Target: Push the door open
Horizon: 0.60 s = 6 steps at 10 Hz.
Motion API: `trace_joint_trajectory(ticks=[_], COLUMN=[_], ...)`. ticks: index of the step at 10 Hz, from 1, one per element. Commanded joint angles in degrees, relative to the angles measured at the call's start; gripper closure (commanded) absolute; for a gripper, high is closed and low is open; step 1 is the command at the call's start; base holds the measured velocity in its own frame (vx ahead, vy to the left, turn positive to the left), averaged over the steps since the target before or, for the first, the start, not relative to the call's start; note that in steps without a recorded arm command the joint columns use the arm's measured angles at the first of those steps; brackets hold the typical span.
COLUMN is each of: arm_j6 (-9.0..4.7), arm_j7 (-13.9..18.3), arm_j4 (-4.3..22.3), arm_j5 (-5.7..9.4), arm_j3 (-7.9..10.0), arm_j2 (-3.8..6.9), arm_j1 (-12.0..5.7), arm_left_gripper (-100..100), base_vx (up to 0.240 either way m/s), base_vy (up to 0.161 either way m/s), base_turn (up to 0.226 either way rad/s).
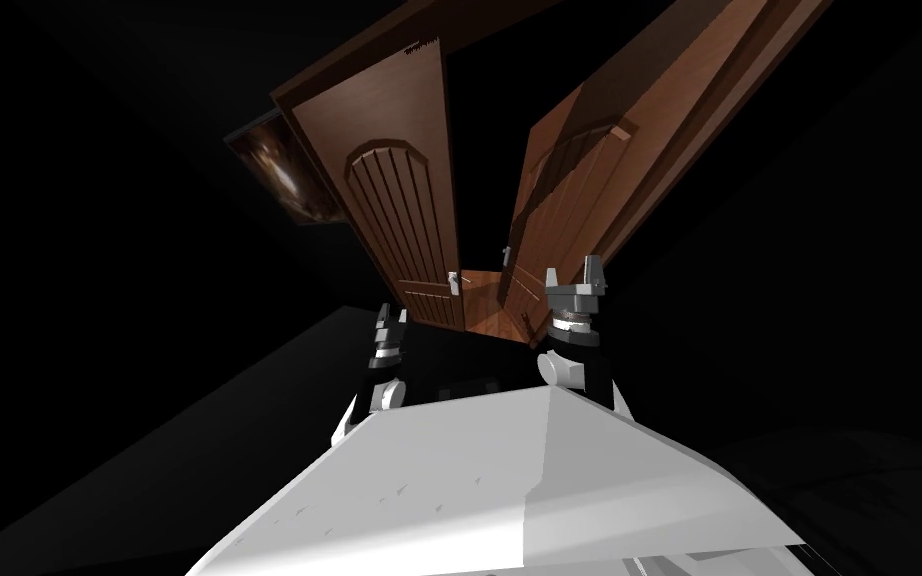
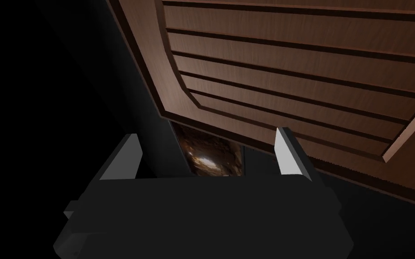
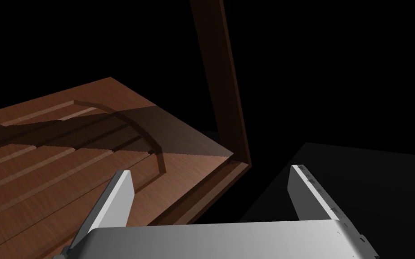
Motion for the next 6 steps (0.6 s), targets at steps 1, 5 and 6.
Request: trace_joint_trajectory(ticks=[1,5,6], arm_j6=[-0.07,0.79,1.13], arm_j7=[-0.04,-0.56,-0.77], arm_j4=[1.67,6.40,8.26], arm_j5=[0.84,3.28,4.23], arm_j3=[-0.86,-3.50,-4.53], arm_j2=[1.31,4.58,5.86], arm_j1=[-0.17,-1.49,-2.01], arm_left_gripper=[-100,-100,-100], base_vx=[0.110,0.121,0.190], base_vy=[-0.044,-0.053,-0.065], base_turn=[-0.064,-0.065,-0.090])
